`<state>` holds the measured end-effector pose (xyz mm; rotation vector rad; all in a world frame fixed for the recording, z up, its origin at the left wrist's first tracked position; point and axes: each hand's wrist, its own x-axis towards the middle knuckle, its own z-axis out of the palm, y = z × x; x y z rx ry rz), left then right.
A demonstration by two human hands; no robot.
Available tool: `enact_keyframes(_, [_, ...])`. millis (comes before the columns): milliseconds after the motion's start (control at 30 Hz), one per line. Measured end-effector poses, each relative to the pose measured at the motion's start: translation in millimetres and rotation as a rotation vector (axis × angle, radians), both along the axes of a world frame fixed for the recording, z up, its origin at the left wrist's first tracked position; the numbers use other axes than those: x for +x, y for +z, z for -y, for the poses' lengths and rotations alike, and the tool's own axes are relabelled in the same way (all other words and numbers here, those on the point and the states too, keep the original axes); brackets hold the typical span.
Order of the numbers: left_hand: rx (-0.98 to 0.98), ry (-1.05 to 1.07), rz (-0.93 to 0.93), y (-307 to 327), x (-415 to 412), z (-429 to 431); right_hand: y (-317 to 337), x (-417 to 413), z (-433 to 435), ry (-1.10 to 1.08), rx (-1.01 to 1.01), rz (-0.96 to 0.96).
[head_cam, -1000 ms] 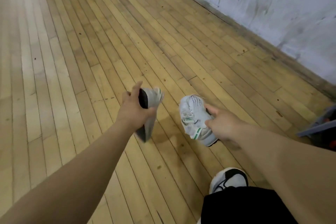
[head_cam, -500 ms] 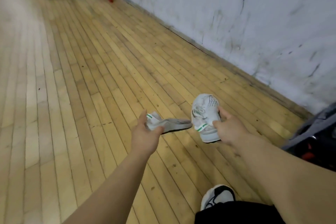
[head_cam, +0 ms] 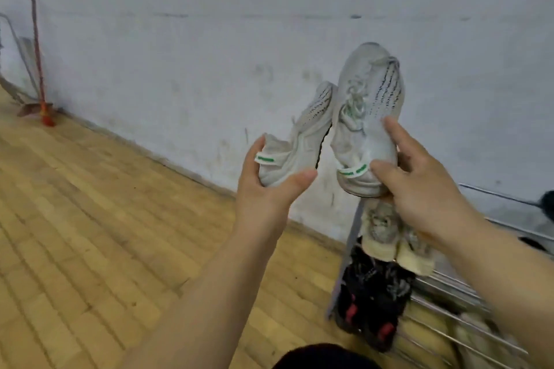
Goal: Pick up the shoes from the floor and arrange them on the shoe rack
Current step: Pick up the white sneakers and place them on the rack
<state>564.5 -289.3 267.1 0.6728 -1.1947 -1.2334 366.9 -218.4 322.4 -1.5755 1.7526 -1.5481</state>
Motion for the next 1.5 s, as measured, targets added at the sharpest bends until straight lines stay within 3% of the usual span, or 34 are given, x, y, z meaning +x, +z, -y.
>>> enact_keyframes(100, [-0.083, -0.176, 0.153, 29.1, -77.2, -22.0, 12.8, -57.9, -55.2, -0.167, -0.103, 0.004])
enact_keyframes(233, [-0.217, -0.447, 0.268, 39.7, -168.4, -64.0, -12.8, -130.3, -120.7, -0.291, -0.213, 0.157])
enact_keyframes(433, [-0.245, -0.713, 0.316, 12.5, -224.0, -103.1, -37.6, -188.9, -160.4, -0.326, -0.188, 0.201])
enact_keyframes(933, [-0.117, -0.708, 0.297, -16.8, -260.7, -83.4, -62.4, -224.0, -161.8, -0.269, -0.141, 0.23])
enact_keyframes(1167, [-0.148, -0.699, 0.359, -16.8, -256.9, -82.6, -63.6, -220.4, -158.0, -0.272, -0.114, 0.227])
enact_keyframes(1367, [-0.147, -0.562, 0.438, -4.5, -243.3, -83.3, -57.7, -220.0, -164.2, -0.381, -0.107, 0.154])
enact_keyframes(1500, [-0.25, -0.648, 0.524, 6.9, -223.1, -77.3, -45.2, -225.9, -180.7, -0.509, -0.169, 0.16])
